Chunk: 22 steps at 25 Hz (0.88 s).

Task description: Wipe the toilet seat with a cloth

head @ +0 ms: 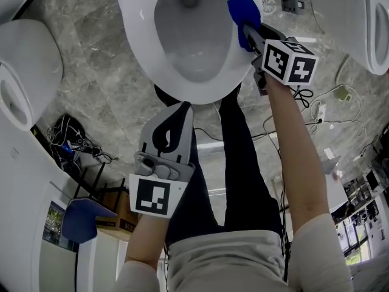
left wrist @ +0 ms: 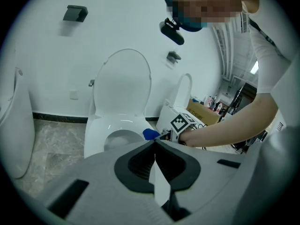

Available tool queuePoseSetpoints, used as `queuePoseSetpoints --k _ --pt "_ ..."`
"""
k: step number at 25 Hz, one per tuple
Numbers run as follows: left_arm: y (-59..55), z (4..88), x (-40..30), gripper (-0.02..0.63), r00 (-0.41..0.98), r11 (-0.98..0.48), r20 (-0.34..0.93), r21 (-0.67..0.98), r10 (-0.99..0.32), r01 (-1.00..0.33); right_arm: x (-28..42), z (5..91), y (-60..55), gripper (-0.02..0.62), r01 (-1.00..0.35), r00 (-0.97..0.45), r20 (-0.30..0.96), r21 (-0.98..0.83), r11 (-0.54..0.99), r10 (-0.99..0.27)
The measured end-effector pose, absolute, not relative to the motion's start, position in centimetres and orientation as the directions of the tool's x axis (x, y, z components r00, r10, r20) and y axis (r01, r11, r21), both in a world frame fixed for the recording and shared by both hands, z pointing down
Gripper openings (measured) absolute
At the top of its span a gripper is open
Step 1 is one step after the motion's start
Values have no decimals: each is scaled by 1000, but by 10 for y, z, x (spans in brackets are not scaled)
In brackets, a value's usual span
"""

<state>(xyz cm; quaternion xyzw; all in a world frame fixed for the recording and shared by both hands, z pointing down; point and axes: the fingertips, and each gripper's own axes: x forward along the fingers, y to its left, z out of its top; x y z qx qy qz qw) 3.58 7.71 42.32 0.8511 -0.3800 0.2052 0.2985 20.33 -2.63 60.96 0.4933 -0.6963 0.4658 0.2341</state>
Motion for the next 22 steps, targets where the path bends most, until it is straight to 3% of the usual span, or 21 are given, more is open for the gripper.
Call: queuePoseSetpoints --k 22 --pt "64 432 35 8 617 -511 586 362 -525 -779 202 614 -57 64 -903 -410 781 -421 87 -471"
